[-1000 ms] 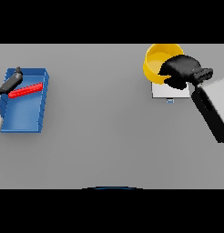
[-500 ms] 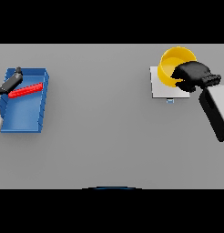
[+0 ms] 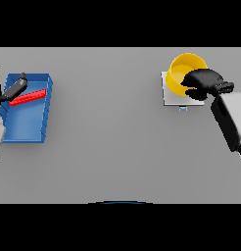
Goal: Pick up the red beaker and tilt it to pour out 1 green nut into yellow bowl. Pick up the yellow bowl and place it on the metallic measuring scale.
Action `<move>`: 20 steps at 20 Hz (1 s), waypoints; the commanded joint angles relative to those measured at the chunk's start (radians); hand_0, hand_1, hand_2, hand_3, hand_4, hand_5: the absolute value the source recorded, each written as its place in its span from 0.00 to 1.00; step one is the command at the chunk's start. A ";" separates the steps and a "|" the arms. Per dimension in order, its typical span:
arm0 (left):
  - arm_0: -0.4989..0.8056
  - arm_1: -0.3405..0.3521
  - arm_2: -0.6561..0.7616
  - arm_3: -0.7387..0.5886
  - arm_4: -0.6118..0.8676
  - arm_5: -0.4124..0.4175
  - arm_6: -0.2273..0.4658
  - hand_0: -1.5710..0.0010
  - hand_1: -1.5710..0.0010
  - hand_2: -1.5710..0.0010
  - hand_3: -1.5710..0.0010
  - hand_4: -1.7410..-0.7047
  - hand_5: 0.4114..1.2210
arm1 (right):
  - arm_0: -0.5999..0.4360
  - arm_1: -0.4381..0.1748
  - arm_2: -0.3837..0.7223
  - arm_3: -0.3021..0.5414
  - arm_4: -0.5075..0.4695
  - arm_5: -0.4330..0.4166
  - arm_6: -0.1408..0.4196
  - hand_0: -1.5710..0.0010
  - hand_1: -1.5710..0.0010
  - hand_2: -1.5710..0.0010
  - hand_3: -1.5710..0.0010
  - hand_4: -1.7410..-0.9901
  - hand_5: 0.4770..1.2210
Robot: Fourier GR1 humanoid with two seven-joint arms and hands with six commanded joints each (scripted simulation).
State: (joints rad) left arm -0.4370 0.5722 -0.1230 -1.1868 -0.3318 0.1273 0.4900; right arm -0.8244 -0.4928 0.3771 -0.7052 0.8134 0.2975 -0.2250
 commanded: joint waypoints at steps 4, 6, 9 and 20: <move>-0.017 0.003 0.000 0.012 -0.001 -0.009 0.013 1.00 1.00 1.00 1.00 0.99 0.32 | 0.010 0.000 0.000 -0.031 -0.003 0.021 0.018 0.37 0.44 0.41 0.49 0.15 0.81; -0.018 0.002 0.001 0.012 -0.002 -0.003 0.004 1.00 1.00 1.00 1.00 0.99 0.31 | 0.002 -0.008 0.021 -0.027 0.019 0.036 0.017 0.60 0.64 0.58 0.58 0.20 0.69; -0.006 0.005 0.005 0.003 0.003 -0.003 0.001 1.00 1.00 1.00 1.00 0.98 0.31 | -0.008 -0.004 0.039 -0.011 0.033 0.035 -0.014 0.79 0.82 0.76 0.68 0.24 0.58; -0.021 0.003 0.004 0.017 -0.005 0.002 0.011 1.00 1.00 1.00 1.00 0.98 0.31 | -0.004 -0.002 0.023 0.024 0.023 0.029 -0.013 0.98 0.98 0.98 0.89 0.33 0.37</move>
State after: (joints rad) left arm -0.4588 0.5758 -0.1185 -1.1704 -0.3365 0.1300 0.5013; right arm -0.8286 -0.4941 0.4004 -0.6813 0.8361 0.3262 -0.2380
